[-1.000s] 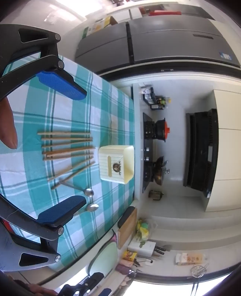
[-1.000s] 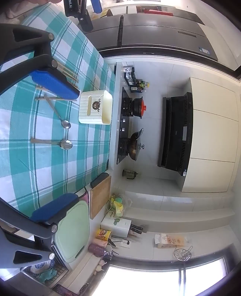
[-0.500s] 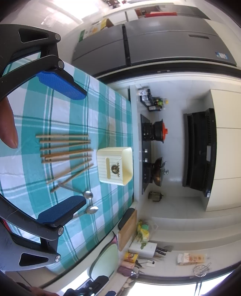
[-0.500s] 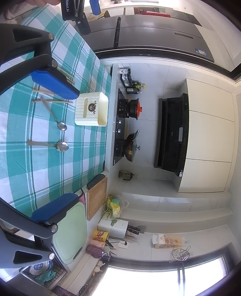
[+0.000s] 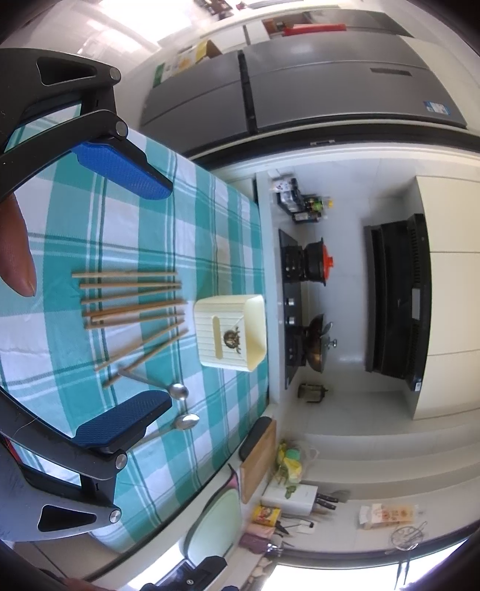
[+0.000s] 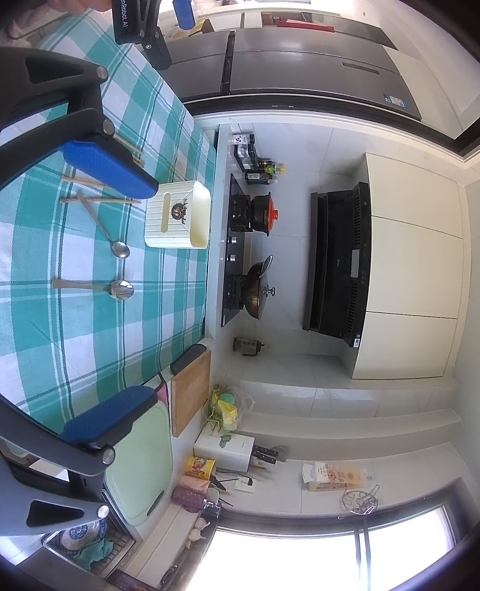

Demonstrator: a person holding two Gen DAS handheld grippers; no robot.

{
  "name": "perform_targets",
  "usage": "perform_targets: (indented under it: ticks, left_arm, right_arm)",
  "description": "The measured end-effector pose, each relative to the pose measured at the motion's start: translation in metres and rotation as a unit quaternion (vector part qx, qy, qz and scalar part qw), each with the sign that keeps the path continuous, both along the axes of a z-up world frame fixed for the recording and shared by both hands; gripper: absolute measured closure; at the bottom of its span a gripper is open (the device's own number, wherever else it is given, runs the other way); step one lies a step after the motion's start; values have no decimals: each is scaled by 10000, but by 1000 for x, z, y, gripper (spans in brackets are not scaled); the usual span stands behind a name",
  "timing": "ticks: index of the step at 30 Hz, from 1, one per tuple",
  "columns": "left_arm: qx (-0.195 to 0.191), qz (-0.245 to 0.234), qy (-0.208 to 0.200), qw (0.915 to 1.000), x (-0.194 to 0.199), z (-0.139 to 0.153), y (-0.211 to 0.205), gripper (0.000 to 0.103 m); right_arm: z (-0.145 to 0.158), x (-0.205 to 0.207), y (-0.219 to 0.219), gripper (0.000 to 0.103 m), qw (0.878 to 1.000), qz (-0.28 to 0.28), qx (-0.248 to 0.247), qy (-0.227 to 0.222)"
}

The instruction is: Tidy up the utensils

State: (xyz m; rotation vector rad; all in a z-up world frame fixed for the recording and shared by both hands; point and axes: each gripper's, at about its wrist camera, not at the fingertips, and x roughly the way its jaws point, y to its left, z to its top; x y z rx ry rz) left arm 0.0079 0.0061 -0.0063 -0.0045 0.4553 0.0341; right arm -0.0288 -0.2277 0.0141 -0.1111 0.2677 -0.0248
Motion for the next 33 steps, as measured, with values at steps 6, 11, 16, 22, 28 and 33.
perform_targets:
  ticks: [6,11,16,22,28,33]
  left_arm:
    - [10,-8,3,10000,0,0,-1,0]
    - [13,-6,19,10000,-1,-1,3,0]
    - [40,13,21,10000,1,-3,4,0]
    - [44,12,22,10000,1,-2,3,0]
    - [48,10,28,10000,1,-2,2,0]
    - [48,13,18,10000,1,-1,2,0]
  right_arm:
    - [0,0,1,0,10000,-9,-1,0]
    - [-1,0,1,0,10000,-15,2,11]
    - [0,1,0,0,10000,-26,2,17]
    - [0,3,1,0,10000,-27,3,28]
    - [-2,5,1,0,10000,-35,0,36]
    - [-3,4,1,0,10000,-32,-2,36]
